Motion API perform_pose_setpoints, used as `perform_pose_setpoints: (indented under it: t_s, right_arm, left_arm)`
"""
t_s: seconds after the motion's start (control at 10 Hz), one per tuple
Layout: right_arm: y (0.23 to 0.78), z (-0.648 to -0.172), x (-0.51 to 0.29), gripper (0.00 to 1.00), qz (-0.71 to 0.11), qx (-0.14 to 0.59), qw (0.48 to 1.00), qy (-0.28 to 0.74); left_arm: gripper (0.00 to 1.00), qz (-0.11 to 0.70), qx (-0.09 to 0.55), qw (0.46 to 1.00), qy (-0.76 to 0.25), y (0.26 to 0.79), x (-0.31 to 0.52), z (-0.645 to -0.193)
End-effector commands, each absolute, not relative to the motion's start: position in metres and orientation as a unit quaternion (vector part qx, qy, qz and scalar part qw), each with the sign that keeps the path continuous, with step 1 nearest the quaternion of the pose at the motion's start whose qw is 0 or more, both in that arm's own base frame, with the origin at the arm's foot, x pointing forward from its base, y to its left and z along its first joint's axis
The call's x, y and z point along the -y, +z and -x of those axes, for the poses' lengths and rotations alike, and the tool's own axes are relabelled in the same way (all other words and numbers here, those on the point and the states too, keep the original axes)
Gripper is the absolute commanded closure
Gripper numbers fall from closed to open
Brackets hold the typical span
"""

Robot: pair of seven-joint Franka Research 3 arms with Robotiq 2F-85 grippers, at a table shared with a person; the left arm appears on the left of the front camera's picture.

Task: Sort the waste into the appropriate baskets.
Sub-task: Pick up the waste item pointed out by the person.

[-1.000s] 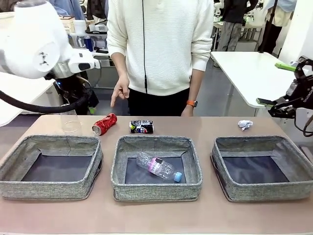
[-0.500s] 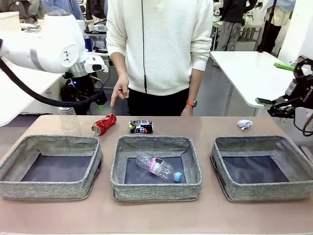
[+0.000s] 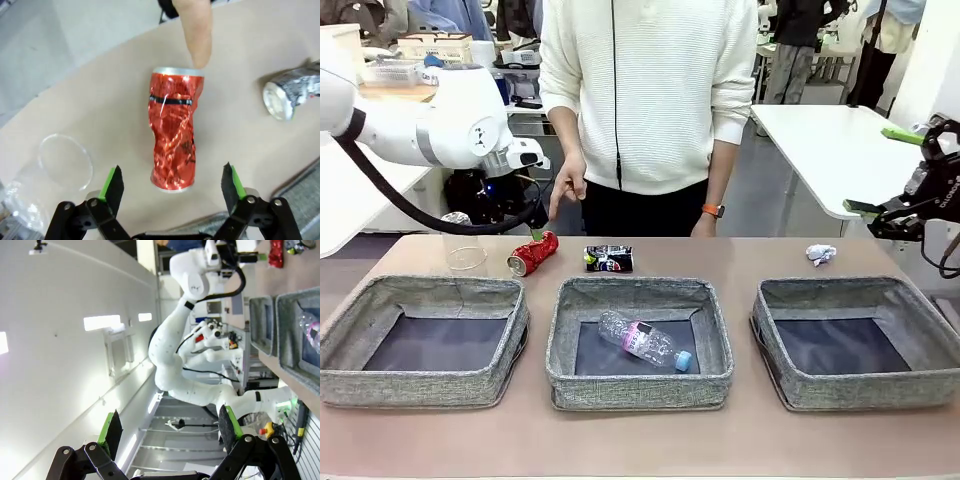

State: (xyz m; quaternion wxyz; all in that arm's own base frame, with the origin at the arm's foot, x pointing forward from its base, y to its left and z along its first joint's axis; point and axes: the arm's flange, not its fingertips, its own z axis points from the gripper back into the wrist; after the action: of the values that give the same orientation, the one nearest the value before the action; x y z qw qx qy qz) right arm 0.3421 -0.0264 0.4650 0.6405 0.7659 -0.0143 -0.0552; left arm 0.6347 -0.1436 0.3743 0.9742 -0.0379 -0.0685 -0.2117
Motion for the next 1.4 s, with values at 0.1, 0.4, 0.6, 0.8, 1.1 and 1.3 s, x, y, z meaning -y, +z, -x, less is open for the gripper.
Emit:
perform_pose_setpoints:
  t_s: [0.1,0.4,0.6,0.8,1.1,1.3]
  right_arm:
    - [0.464,-0.339,0.028,0.0,-0.765,0.018,0.643,-0.042]
    - [0.464,-0.339,0.028,0.0,-0.765,0.018,0.643,-0.042]
    - [0.464,-0.339,0.028,0.0,-0.765,0.018,0.643,-0.042]
    - [0.464,-0.339,0.028,0.0,-0.765,0.018,0.643,-0.042]
    - [0.464,-0.339,0.028,0.0,-0.765,0.018,0.643,-0.042]
    - [0.464,-0.339,0.028,0.0,-0.765,0.018,0.643,-0.042]
  left_arm:
    - [0.0,0.054,0.057,0.97,-0.232,0.354,0.139,-0.661]
    - [0.0,0.056,0.04,0.97,-0.235,0.322,0.139,-0.671]
    - [0.0,0.068,0.035,0.968,-0.24,0.314,0.142,-0.67]
    - [0.0,0.068,0.031,0.97,-0.232,0.313,0.14,-0.669]
    - [0.57,0.074,0.023,0.972,-0.221,0.315,0.141,-0.67]
    - [1.0,0.075,0.028,0.972,-0.223,0.314,0.14,-0.669]
